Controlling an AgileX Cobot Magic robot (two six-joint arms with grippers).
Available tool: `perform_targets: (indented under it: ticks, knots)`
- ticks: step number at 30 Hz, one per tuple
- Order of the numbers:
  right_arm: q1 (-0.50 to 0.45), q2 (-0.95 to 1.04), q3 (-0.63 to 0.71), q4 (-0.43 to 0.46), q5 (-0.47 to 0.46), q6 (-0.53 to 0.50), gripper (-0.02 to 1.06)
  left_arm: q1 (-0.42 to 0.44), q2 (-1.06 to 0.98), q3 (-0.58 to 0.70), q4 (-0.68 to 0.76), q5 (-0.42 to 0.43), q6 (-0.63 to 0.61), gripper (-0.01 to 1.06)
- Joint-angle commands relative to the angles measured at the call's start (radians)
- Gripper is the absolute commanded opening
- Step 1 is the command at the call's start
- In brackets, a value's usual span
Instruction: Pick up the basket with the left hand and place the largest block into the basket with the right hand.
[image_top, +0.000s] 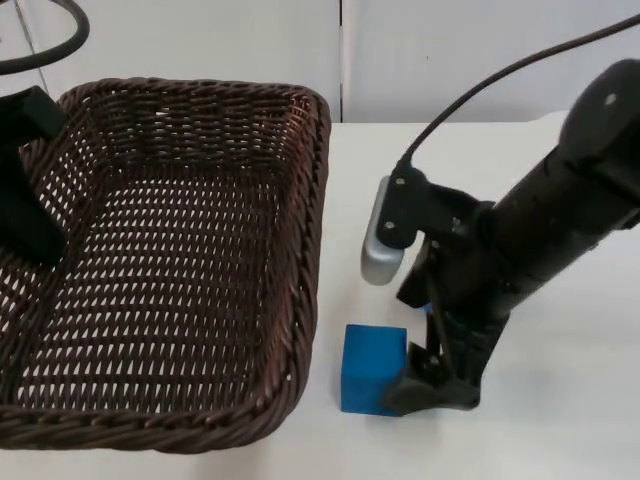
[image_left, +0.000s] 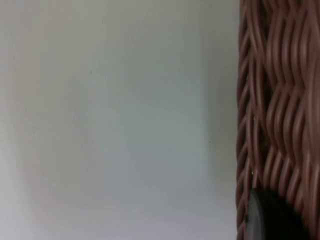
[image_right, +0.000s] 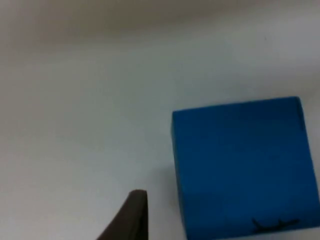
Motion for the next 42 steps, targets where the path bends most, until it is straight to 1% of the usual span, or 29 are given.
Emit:
perform_targets:
  ticks: [1, 5, 8, 12, 22, 25, 27, 29, 30, 34, 35, 36, 37, 38, 39, 42]
  knots:
    - [0.010, 0.010, -0.010, 0.004, 0.014, -0.016, 0.98, 0.002, -0.014, 0.000, -0.020, 0.000, 0.002, 0.00]
    - [0.019, 0.024, -0.010, 0.004, 0.001, -0.030, 0.98, 0.002, -0.014, 0.000, -0.020, 0.000, 0.002, 0.00]
    - [0.048, 0.034, -0.010, -0.002, -0.041, -0.034, 0.98, 0.002, -0.014, 0.000, -0.020, -0.002, 0.002, 0.00]
    - [0.068, 0.034, -0.010, -0.002, -0.065, -0.034, 0.98, 0.002, -0.014, 0.000, -0.020, -0.006, 0.002, 0.00]
    - [0.066, 0.034, -0.010, 0.002, -0.063, -0.032, 0.98, 0.002, -0.014, 0.000, -0.020, -0.006, 0.002, 0.00]
    - [0.066, 0.034, -0.010, 0.002, -0.056, -0.032, 0.97, 0.002, -0.014, 0.000, -0.020, -0.006, 0.002, 0.00]
    - [0.066, 0.036, -0.010, 0.002, -0.053, -0.032, 0.92, 0.002, -0.014, 0.000, -0.020, -0.006, 0.002, 0.00]
    - [0.066, 0.036, -0.010, 0.002, -0.052, -0.032, 0.81, 0.002, -0.014, 0.000, -0.020, -0.006, 0.002, 0.00]
    - [0.066, 0.036, -0.010, 0.002, -0.052, -0.032, 0.81, 0.002, -0.014, 0.000, -0.020, -0.006, 0.002, 0.00]
    - [0.066, 0.036, -0.010, 0.002, -0.055, -0.032, 0.59, 0.002, -0.014, 0.000, -0.020, -0.006, 0.002, 0.00]
    - [0.066, 0.036, -0.010, 0.002, -0.055, -0.032, 0.59, 0.002, -0.014, 0.000, -0.020, -0.006, 0.002, 0.00]
    - [0.066, 0.036, -0.010, 0.002, -0.055, -0.032, 0.55, 0.002, -0.014, 0.000, -0.020, -0.006, 0.002, 0.00]
    - [0.066, 0.036, -0.010, 0.002, -0.055, -0.032, 0.46, 0.002, -0.014, 0.000, -0.020, -0.006, 0.002, 0.00]
    - [0.066, 0.036, -0.010, 0.002, -0.055, -0.032, 0.41, 0.002, -0.014, 0.000, -0.020, -0.006, 0.002, 0.00]
    - [0.066, 0.036, -0.010, 0.002, -0.055, -0.032, 0.41, 0.002, -0.014, 0.000, -0.020, -0.006, 0.002, 0.00]
    - [0.066, 0.036, -0.010, 0.002, -0.055, -0.032, 0.23, 0.002, -0.014, 0.000, -0.020, -0.006, 0.002, 0.00]
